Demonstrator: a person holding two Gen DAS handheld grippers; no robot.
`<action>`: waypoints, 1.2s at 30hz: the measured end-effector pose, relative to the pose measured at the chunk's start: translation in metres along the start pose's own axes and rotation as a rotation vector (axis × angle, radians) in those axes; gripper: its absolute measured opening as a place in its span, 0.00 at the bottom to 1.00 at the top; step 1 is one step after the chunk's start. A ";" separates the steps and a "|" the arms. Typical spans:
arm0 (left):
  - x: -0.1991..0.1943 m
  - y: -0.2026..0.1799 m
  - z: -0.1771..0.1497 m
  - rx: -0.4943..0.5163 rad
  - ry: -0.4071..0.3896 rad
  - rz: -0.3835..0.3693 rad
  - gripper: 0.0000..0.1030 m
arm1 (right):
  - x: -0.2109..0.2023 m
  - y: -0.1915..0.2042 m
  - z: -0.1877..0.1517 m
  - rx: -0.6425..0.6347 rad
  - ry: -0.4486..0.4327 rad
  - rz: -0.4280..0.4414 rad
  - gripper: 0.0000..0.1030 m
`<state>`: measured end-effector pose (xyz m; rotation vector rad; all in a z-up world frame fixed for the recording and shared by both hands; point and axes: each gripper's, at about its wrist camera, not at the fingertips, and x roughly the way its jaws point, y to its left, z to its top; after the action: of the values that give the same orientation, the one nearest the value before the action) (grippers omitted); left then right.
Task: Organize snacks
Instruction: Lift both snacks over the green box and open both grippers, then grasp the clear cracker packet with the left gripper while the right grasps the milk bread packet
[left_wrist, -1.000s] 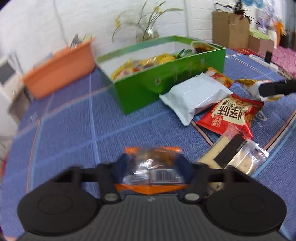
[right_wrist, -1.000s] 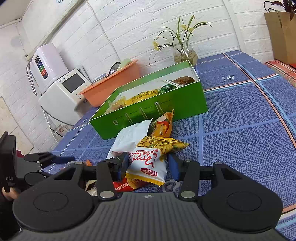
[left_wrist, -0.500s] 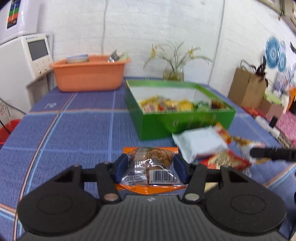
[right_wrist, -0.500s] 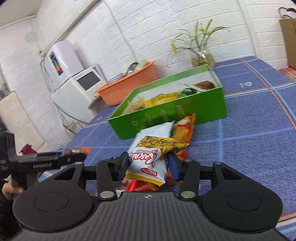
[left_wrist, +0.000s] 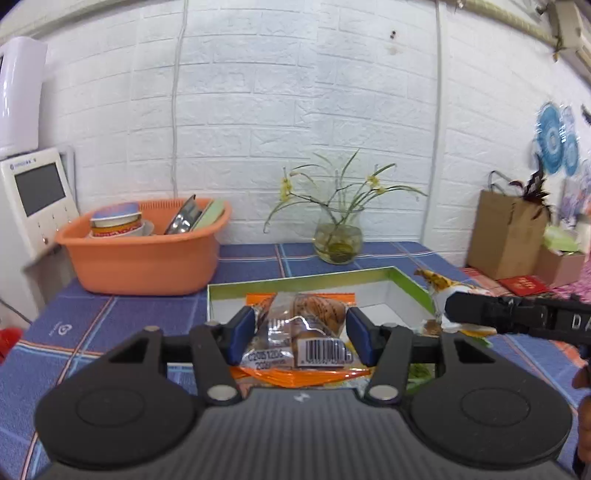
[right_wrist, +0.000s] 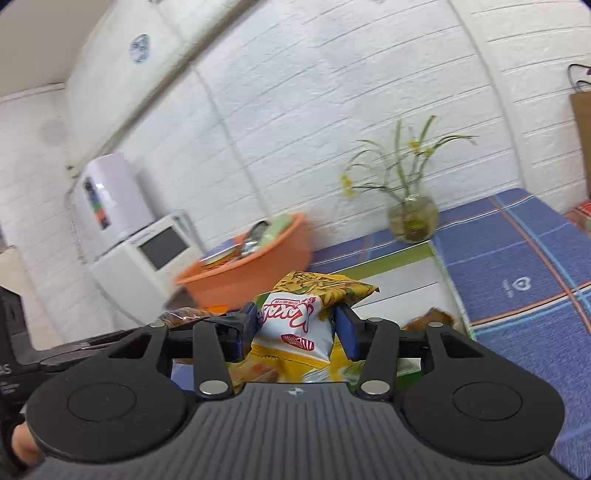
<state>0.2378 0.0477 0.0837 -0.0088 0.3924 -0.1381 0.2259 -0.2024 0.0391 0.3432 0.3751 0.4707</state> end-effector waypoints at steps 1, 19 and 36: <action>0.009 -0.002 0.000 0.002 -0.001 0.016 0.55 | 0.005 -0.002 -0.004 -0.007 0.002 -0.021 0.77; 0.067 -0.003 -0.014 -0.001 0.038 0.076 0.64 | 0.059 -0.013 -0.015 -0.106 0.092 -0.093 0.96; -0.027 0.016 -0.003 -0.060 -0.080 0.031 0.96 | -0.009 0.020 0.019 -0.214 -0.072 0.042 1.00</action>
<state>0.2143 0.0676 0.0909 -0.0676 0.3165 -0.0947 0.2190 -0.1952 0.0665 0.1598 0.2447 0.5327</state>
